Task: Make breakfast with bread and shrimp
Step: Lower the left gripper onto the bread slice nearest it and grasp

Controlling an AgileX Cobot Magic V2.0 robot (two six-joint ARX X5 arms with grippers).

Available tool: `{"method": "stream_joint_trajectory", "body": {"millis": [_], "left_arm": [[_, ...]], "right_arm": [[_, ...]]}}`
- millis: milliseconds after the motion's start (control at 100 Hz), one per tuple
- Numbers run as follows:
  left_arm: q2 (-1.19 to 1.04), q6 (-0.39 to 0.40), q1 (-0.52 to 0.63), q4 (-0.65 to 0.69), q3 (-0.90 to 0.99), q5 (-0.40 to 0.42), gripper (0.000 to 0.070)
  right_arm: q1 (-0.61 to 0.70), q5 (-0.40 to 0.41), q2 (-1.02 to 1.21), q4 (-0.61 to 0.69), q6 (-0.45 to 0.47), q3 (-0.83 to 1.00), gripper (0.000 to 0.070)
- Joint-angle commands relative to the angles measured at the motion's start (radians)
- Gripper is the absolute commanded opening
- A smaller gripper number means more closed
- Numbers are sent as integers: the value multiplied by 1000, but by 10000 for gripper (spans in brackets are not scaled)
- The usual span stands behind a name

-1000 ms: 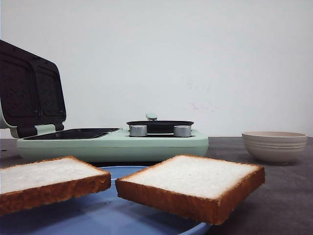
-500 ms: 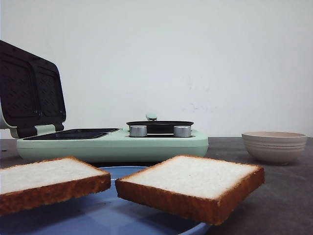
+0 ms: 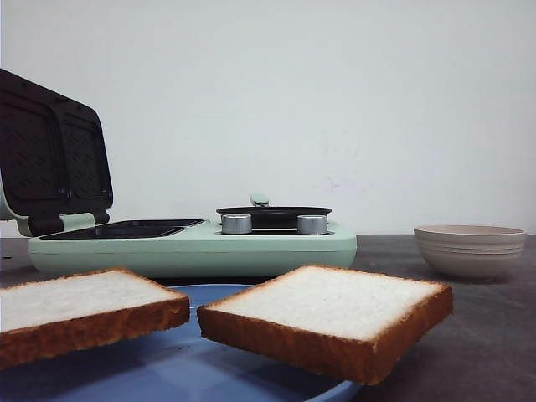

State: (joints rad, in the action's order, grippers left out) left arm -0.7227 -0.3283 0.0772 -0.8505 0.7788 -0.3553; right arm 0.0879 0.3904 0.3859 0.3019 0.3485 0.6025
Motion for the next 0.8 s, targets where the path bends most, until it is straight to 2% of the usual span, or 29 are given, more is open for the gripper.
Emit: {"method": "stream_joint_trajectory", "body": {"millis": [0, 250, 480, 670, 790], "left_arm": [[-46, 1, 3, -22, 8, -48, 440], [-269, 103, 3, -100, 8, -159, 438], [-459, 199, 3, -68, 8, -216, 440], [-555, 263, 3, -23, 8, -359, 440], [-605, 288, 3, -21, 8, -362, 441]], "right_arm": [[13, 3, 1, -1, 10, 13, 484], [56, 2, -25, -1, -10, 13, 483], [84, 1, -31, 5, -40, 13, 482], [105, -6, -31, 18, -75, 13, 482], [111, -7, -31, 18, -82, 13, 482]]}}
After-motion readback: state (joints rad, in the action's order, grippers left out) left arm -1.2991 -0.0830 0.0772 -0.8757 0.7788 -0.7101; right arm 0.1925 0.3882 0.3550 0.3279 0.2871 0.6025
